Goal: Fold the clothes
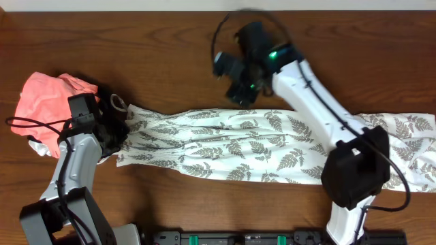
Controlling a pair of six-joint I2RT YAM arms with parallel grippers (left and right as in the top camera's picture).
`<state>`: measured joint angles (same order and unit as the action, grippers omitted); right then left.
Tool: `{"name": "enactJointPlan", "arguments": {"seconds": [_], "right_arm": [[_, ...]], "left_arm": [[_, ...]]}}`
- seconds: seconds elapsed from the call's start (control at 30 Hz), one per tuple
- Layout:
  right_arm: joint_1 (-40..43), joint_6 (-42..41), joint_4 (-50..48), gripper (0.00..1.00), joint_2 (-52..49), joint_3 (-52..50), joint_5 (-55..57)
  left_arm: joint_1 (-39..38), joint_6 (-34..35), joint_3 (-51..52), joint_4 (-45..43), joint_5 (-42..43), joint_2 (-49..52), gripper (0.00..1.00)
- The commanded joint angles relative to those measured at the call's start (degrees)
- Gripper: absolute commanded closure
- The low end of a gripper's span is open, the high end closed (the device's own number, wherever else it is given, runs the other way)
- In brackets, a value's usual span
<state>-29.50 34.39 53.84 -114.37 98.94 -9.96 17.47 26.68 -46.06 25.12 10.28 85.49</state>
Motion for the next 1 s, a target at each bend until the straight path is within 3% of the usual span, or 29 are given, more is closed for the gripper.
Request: {"name": "enactJointPlan", "arguments": {"seconds": [0.0, 0.23, 0.57, 0.73, 0.77, 0.93, 0.97], "right_arm": [[-0.8, 2.5, -1.8, 0.3, -0.1, -4.6, 3.7], [-1.7, 2.5, -5.5, 0.42, -0.1, -11.5, 3.9], [-3.5, 2.3, -8.8, 0.43, -0.1, -14.7, 4.0], [-3.7, 1.8, -11.9, 0.51, -0.1, -16.7, 4.0], [-3.7, 1.3, -12.6, 0.54, -0.1, -17.2, 4.0], [-3.7, -0.9, -13.2, 0.99, -0.1, -18.5, 4.9], [-3.8, -2.0, -13.0, 0.99, -0.1, -18.5, 5.8]], "left_arm": [[0.3, -1.4, 0.1, 0.1, -1.0, 0.2, 0.94], [0.3, -1.4, 0.1, 0.1, -1.0, 0.2, 0.94], [0.3, -1.4, 0.1, 0.1, -1.0, 0.2, 0.94], [0.3, -1.4, 0.1, 0.1, -1.0, 0.2, 0.94], [0.3, -1.4, 0.1, 0.1, -1.0, 0.2, 0.94], [0.3, -1.4, 0.1, 0.1, -1.0, 0.2, 0.94], [0.3, -1.4, 0.1, 0.1, -1.0, 0.2, 0.94]]}}
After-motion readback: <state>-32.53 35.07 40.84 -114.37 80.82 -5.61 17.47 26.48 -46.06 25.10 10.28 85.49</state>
